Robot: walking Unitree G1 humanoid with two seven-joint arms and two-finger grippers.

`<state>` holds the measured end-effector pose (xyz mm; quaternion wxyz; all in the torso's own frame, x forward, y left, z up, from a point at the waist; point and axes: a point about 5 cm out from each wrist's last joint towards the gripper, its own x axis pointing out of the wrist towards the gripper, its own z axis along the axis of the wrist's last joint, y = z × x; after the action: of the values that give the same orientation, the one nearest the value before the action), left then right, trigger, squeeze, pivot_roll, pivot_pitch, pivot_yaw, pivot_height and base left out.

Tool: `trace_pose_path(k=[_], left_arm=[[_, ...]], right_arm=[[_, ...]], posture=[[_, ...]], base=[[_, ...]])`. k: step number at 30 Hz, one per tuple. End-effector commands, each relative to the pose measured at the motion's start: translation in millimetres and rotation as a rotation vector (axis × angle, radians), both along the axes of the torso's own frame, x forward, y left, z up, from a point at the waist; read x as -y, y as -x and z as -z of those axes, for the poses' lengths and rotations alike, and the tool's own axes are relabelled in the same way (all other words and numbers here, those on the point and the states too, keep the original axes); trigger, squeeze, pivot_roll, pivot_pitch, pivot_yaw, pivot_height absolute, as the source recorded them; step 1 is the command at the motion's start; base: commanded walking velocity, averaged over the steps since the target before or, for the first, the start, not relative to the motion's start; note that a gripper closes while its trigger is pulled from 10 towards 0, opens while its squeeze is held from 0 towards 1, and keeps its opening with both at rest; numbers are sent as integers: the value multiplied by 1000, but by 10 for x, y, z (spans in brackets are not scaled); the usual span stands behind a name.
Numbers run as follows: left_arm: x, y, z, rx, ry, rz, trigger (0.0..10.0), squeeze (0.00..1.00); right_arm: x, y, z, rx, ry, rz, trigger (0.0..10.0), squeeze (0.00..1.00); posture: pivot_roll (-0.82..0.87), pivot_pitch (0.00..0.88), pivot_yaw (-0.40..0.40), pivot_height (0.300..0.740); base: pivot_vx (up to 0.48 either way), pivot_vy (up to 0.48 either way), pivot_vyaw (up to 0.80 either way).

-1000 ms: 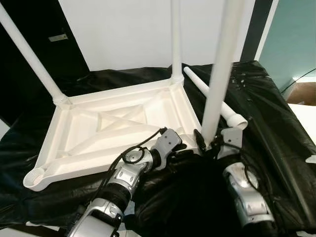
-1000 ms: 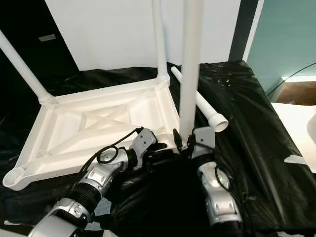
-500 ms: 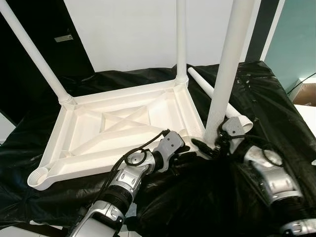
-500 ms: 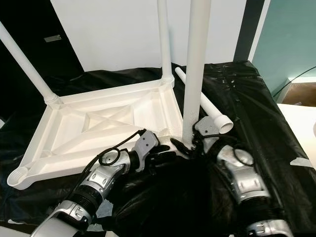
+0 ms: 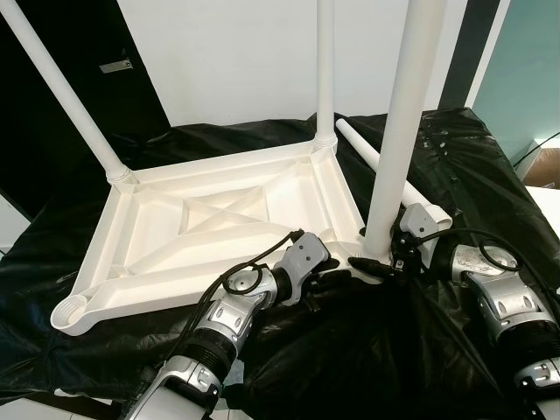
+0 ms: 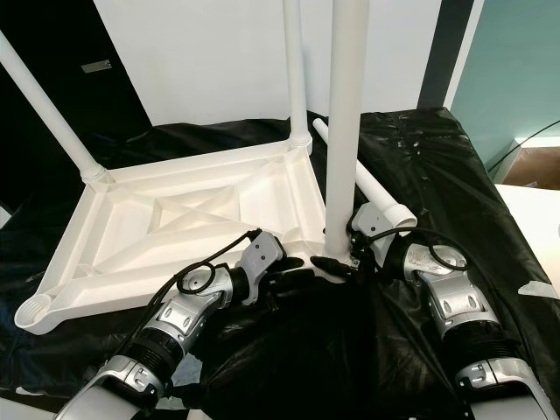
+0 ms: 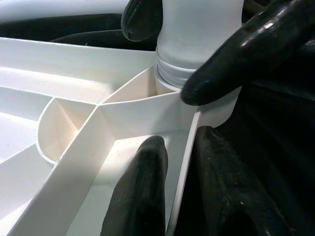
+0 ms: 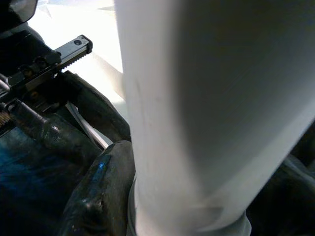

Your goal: Building children table

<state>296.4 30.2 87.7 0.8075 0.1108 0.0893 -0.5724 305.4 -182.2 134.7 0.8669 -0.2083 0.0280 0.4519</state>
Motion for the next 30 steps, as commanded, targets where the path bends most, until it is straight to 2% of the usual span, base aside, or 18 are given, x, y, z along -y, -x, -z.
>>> trace_pose_path(k=[1,2,4,5,7,10,12,13,15,19,20,22,25,26,27,28,29,30], left_arm=[[-119,169,354,-159,-86,14,10000,0],[-119,169,354,-159,-86,14,10000,0],[-123,163,347,-157,-85,11,10000,0],[-123,163,347,-157,-85,11,10000,0],[-132,159,341,-155,-84,7,10000,0],[-135,159,340,-155,-85,7,10000,0],[-145,162,344,-155,-87,7,10000,0],[-145,162,344,-155,-87,7,10000,0],[-145,168,348,-157,-90,10,10000,0],[-145,170,348,-157,-90,11,10000,0],[-141,173,348,-158,-90,13,10000,0],[-133,177,350,-159,-90,16,10000,0],[-122,184,353,-161,-90,21,10000,0],[-123,184,355,-161,-91,22,10000,0],[-123,184,355,-161,-91,22,10000,0],[-124,183,356,-161,-93,22,10000,0],[-127,179,354,-161,-93,21,10000,0],[-127,179,354,-161,-93,21,10000,0]], right_arm=[[-51,49,114,-46,-72,73,0,0],[-51,49,114,-46,-72,73,0,0],[-173,171,255,-28,-194,240,0,0],[-173,171,255,-28,-194,240,0,0],[-258,323,367,7,-296,399,0,0],[-268,344,381,14,-310,415,0,0],[-283,378,374,55,-381,505,0,0],[-283,378,374,55,-381,505,0,0],[-226,371,271,151,-452,655,0,0],[-207,369,243,166,-464,700,0,0],[-177,360,237,179,-458,753,0,0],[-187,365,243,176,-445,776,0,0],[-231,383,252,170,-412,771,0,0],[-260,387,267,153,-396,738,4941,0],[-260,387,267,153,-396,738,4941,0],[-295,393,279,135,-392,682,10000,945],[-335,388,288,106,-380,594,10000,1000],[-335,388,288,106,-380,594,10000,1000]], posture=[[-52,0,75,740],[-52,0,75,740],[-47,0,75,740],[-47,0,75,740],[-45,0,76,740],[-45,0,76,740],[-45,0,78,740],[-45,0,78,740],[-46,0,81,740],[-46,0,81,740],[-50,0,82,740],[-55,0,85,740],[-57,0,86,740],[-59,0,86,740],[-59,0,86,740],[-58,0,85,740],[-57,0,84,740],[-57,0,84,740]], base=[[0,0,0],[0,0,0],[0,0,0],[0,0,0],[0,0,0],[0,0,0],[0,0,0],[0,0,0],[0,0,0],[0,0,0],[0,0,0],[0,0,0],[0,0,0],[0,0,0],[0,0,0],[0,0,0],[0,0,0],[0,0,0]])
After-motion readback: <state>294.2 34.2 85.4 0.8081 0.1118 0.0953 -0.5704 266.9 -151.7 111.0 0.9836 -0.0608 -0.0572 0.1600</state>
